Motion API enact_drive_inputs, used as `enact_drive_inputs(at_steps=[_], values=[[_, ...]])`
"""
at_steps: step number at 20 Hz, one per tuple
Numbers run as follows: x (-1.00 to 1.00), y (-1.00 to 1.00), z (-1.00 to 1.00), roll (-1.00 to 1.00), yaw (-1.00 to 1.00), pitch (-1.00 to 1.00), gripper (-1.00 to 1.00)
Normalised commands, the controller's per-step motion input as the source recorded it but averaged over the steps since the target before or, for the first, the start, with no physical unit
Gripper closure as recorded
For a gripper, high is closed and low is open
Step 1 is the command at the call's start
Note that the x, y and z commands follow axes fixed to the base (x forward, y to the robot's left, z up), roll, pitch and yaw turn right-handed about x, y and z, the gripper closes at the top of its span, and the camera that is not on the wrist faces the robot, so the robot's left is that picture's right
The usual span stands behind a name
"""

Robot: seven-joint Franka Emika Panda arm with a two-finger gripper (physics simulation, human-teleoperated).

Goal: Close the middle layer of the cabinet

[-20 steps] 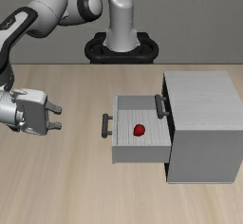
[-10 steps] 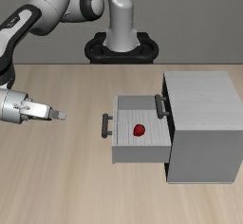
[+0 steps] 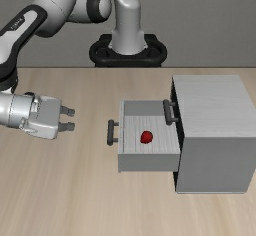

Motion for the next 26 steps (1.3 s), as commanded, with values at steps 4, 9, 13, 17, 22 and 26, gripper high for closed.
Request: enact_drive_inputs(at_steps=[4, 9, 13, 17, 22, 26], values=[[0.0, 0.0, 0.0, 0.0, 0.0, 0.45, -1.0], [0.0, 0.0, -0.6, 0.0, 0.0, 0.18, -1.0], [0.0, 0.5, -0.5, 0.0, 0.0, 0.0, -1.0], [0.0, 1.0, 0.0, 0.0, 0.0, 0.0, -1.0], [0.0, 1.0, 0.0, 0.0, 0.0, 0.0, -1.0], [0.0, 1.0, 0.0, 0.0, 0.0, 0.0, -1.0]])
